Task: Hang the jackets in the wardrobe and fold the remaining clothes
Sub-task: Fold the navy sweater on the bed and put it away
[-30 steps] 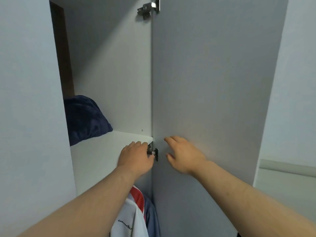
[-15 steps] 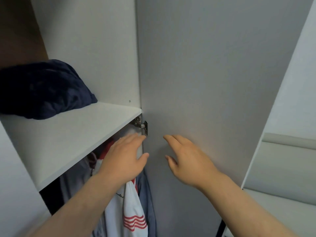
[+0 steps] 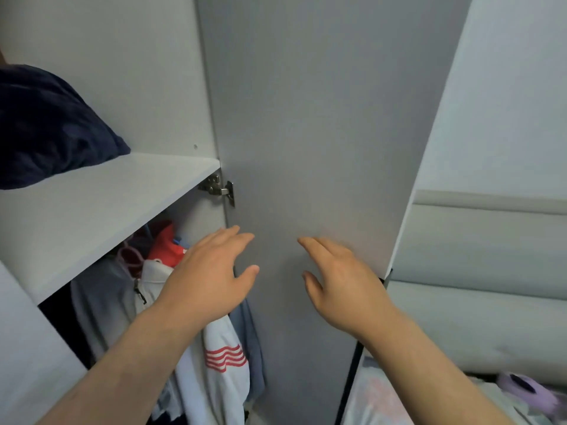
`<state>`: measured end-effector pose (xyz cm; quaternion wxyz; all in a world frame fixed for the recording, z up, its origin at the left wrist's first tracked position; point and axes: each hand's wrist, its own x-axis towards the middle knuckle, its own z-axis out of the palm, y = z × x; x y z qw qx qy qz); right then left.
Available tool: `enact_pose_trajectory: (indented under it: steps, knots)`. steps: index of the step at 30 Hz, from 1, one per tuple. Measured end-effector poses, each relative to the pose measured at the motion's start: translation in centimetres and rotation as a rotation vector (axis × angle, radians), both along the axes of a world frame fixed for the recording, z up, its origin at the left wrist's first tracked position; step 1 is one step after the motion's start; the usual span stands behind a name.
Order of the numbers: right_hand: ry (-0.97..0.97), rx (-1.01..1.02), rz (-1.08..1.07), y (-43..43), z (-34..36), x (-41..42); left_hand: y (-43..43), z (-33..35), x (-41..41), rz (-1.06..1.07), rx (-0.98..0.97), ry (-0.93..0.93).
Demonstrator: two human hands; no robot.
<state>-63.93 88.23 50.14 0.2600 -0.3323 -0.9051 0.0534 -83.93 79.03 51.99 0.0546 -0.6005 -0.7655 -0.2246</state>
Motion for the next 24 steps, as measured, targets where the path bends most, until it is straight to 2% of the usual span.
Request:
enact_pose_trajectory:
  steps: [5, 16, 24]
  knots:
    - [-0.004, -0.057, -0.158, -3.5, -1.5, 3.2, -0.9, -1.0, 2.6, -0.135, -0.033, -0.067]
    - [0.075, -0.110, -0.377, -11.5, -4.3, 10.0, -2.9, -3.7, 8.0, -0.371, -0.103, -0.029]
    - [0.098, -0.169, -0.542, -14.2, -6.9, 15.8, -3.2, -5.1, 11.5, -0.469, -0.162, -0.009]
